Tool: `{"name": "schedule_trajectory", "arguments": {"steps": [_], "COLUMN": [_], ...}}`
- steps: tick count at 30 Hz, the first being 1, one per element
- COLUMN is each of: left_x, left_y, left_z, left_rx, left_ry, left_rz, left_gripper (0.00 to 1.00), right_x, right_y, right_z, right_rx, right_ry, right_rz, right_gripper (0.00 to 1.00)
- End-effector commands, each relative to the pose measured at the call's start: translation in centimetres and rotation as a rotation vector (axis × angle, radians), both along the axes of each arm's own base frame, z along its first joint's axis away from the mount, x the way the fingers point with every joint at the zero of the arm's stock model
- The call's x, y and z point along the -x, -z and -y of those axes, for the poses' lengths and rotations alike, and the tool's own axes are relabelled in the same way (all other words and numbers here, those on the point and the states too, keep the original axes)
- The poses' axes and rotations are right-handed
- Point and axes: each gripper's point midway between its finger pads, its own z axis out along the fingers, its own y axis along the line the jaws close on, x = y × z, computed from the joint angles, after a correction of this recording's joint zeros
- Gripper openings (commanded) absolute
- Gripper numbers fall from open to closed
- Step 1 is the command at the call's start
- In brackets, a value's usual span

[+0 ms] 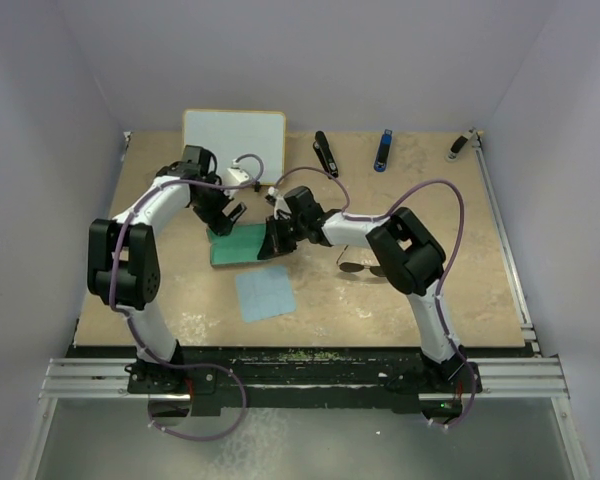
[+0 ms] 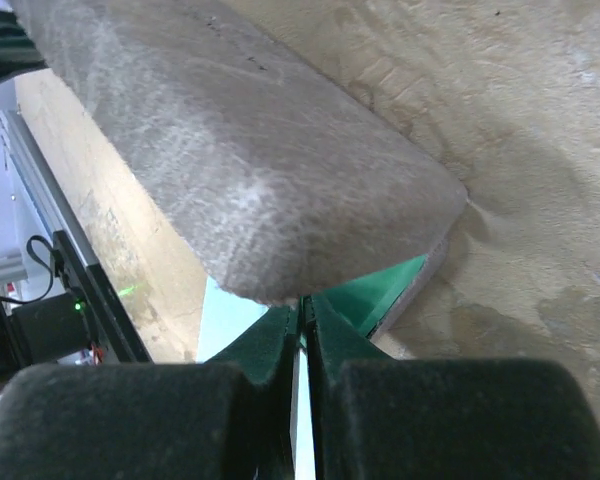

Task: Organize the sunglasses
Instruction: Adjust the sunglasses case at the center of the board.

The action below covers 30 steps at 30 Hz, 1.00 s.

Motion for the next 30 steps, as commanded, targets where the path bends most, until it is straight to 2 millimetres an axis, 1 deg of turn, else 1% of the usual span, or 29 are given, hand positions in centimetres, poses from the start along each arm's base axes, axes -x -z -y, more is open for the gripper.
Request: {"name": "schedule_trajectory", "arguments": {"steps": [1, 4, 7, 9, 11, 16, 20, 23, 24, 30], "left_x": [-0.9, -0.8, -0.8, -0.8, -0.6, -0.3, -0.4, -0.6, -0.6, -1.5], "left_y": [-0.2, 0.6, 1.0, 1.2, 1.3, 1.0, 0.2, -0.4, -0.6, -1.5], "left_z": [0.1, 0.7, 1.4, 1.8, 2.1, 2.7, 3.3, 3.9, 4.1, 5.3], "left_rx": [-0.037, -0.035, -0.024, -0.021, -0.016, -0.004, 0.006, 0.003, -0.002, -0.060], "left_ry": [0.038, 0.063, 0.100, 0.120, 0.136, 0.157, 0.165, 0.173, 0.176, 0.207], "left_rz": [0.012, -0.002, -0.007, -0.013, -0.025, -0.028, -0.007, 0.013, 0.019, 0.084], "left_gripper": [0.98, 0.98, 0.97, 0.94, 0.86, 0.53, 0.21, 0.05, 0.04, 0.04], "right_x": [0.7, 0.5, 0.2, -0.1, -0.4, -0.8, -1.2, -1.4, -1.5, -1.8], "right_y": [-2.7, -2.4, -2.1, -2.2, -2.3, -2.7, -2.7, -3.1, -3.2, -4.6], "right_z": [-0.4, -0.4, -0.3, 0.0, 0.3, 1.0, 1.5, 1.6, 1.6, 2.2], "right_rx": [-0.038, -0.029, -0.024, -0.022, -0.021, -0.018, -0.014, -0.020, -0.022, -0.038], "right_ry": [-0.035, -0.033, -0.027, -0.017, -0.010, -0.001, 0.010, 0.013, 0.014, 0.030], "right_rz": [0.013, 0.010, 0.008, 0.007, 0.009, 0.020, 0.024, 0.030, 0.032, 0.059], "right_gripper": [0.06, 0.05, 0.05, 0.04, 0.04, 0.04, 0.03, 0.02, 0.02, 0.03]}}
